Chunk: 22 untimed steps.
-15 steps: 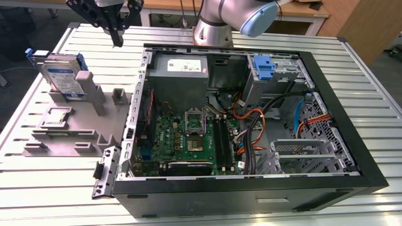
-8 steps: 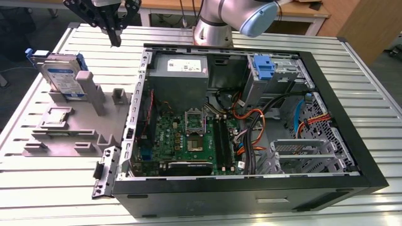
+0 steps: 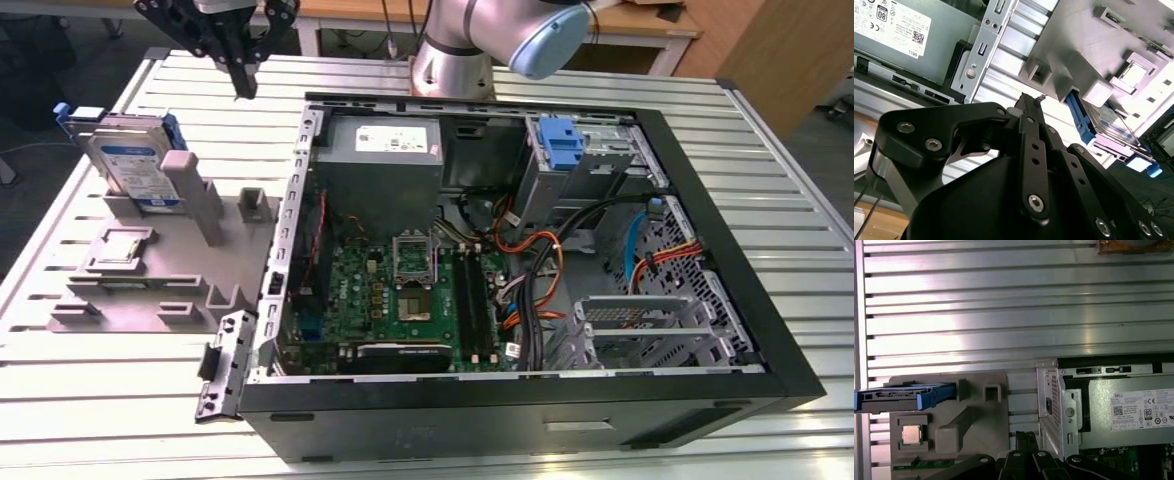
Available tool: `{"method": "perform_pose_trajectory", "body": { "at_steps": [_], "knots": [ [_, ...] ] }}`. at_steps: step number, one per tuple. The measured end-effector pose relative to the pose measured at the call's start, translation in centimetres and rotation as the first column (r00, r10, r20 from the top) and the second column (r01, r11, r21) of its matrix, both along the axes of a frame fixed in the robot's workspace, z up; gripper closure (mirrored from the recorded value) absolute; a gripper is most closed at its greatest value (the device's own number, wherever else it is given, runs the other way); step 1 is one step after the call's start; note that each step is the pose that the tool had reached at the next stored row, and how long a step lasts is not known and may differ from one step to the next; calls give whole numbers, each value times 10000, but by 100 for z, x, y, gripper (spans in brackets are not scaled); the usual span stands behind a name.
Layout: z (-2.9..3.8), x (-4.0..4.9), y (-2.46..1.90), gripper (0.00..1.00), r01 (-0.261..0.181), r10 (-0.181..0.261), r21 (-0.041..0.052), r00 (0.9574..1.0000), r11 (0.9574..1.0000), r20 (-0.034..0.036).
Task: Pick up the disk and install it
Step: 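Reach for the disk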
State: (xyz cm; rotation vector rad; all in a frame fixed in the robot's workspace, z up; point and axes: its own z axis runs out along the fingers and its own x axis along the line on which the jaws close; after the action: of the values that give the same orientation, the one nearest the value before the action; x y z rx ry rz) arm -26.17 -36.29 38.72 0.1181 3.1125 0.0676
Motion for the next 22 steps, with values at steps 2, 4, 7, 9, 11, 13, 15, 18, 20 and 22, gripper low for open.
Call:
{"method": "perform_pose_trajectory", "body": {
  "at_steps": [2, 4, 7, 9, 11, 13, 15, 18, 20, 22],
  "knots": [
    [0, -4, 16, 90, 0, 0, 0, 10000, 10000, 0],
    [-1, -24, 24, 90, 0, 0, 0, 10000, 10000, 0],
    [-3, -82, 33, 90, -1, 1, 0, 10000, 10000, 0],
    [-5, -131, 36, 90, -2, 2, 0, 10000, 10000, 0],
    [-7, -178, 41, 90, -1, 1, 1, 10000, 10000, 1],
    [-10, -210, 53, 90, 0, 0, 1, 10000, 10000, 2],
    [-13, -230, 78, 90, 0, 0, 0, 10000, 10000, 1],
    [-22, -306, 129, 90, -1, 1, 0, 10000, 10000, -1],
    [-29, -382, 157, 90, 0, 0, 0, 10000, 10000, -3],
    [-35, -458, 177, 90, -2, 2, -1, 10000, 10000, -8]
  ]
}}
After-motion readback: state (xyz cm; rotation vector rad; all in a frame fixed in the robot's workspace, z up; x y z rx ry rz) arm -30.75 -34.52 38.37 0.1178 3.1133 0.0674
